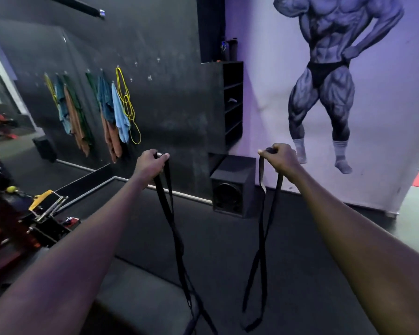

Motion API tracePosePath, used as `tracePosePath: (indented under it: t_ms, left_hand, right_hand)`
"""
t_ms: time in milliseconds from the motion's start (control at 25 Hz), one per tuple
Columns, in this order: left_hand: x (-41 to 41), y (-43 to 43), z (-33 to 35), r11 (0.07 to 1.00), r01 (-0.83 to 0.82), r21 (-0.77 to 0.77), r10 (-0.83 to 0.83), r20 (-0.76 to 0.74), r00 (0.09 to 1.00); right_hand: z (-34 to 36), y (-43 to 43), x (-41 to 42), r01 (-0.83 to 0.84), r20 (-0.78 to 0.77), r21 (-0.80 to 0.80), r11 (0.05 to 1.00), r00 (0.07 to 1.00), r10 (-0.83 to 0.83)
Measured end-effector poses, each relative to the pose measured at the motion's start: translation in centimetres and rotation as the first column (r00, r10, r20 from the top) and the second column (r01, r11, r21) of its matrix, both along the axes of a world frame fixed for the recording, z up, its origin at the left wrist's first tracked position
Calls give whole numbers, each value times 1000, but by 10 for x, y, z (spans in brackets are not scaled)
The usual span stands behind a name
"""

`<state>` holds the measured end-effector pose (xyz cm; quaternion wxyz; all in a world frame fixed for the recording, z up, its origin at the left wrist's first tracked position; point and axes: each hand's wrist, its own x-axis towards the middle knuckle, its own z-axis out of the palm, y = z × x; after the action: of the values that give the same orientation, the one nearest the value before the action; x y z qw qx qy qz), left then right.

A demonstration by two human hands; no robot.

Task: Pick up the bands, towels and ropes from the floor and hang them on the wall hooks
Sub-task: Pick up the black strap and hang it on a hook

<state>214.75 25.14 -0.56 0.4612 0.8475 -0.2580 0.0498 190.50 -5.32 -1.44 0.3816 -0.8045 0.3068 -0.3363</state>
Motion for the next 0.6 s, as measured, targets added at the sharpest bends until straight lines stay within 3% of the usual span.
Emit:
tracePosePath:
  t_ms: [200,600]
  left_hand:
    - [59,-66,18,978,21,-206,-32,-49,998]
    - [213,-181,27,981,-19,-192,-5,-121,993]
  right_hand:
    - [19,-66,87,-111,18,-41,993,994,112]
    - [48,-199,272,-218,-9,-58,974,976,218]
